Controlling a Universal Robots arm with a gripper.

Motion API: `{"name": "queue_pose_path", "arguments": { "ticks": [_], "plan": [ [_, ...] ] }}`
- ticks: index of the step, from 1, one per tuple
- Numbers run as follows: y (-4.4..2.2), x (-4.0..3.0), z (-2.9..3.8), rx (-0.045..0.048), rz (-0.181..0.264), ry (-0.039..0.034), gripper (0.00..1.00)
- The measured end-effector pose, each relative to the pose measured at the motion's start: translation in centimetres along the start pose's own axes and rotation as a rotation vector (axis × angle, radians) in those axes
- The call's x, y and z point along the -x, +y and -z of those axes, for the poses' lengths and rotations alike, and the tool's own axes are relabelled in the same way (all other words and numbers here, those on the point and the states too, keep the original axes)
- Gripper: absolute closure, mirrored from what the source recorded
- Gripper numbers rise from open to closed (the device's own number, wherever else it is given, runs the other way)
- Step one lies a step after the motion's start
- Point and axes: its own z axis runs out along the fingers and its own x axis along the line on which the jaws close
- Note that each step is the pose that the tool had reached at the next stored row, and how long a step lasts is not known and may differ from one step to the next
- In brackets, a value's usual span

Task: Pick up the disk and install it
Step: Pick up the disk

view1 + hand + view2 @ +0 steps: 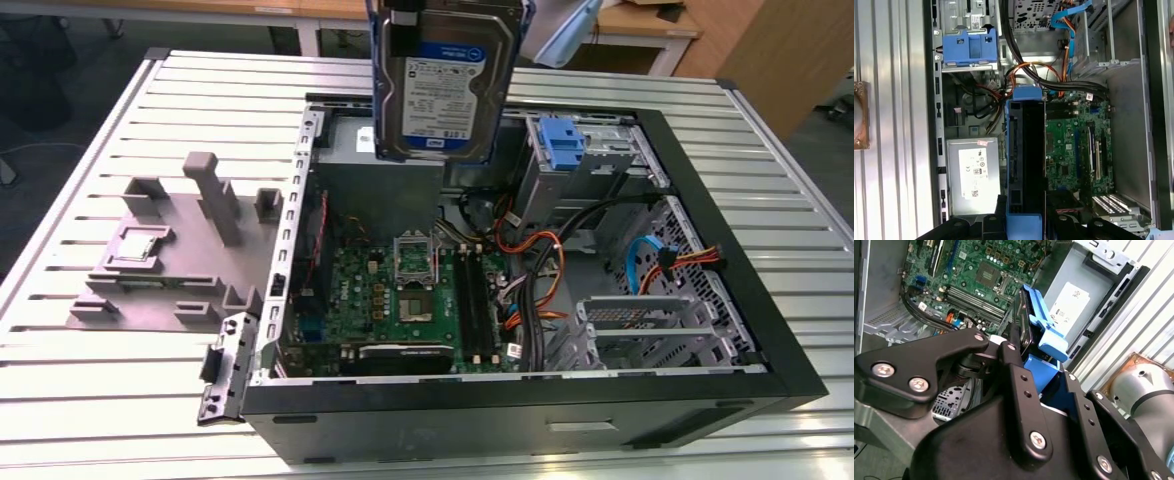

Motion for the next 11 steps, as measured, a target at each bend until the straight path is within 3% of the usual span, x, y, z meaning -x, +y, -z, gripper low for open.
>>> {"name": "queue_pose_path", "arguments": {
  "ticks": [5, 11],
  "plan": [
    [0.66, 0.07, -0.01, -0.0001, -0.001, -0.0001, 0.63],
    [0.69, 0.07, -0.02, 0.0000, -0.001, -0.0001, 0.63]
  ]
}}
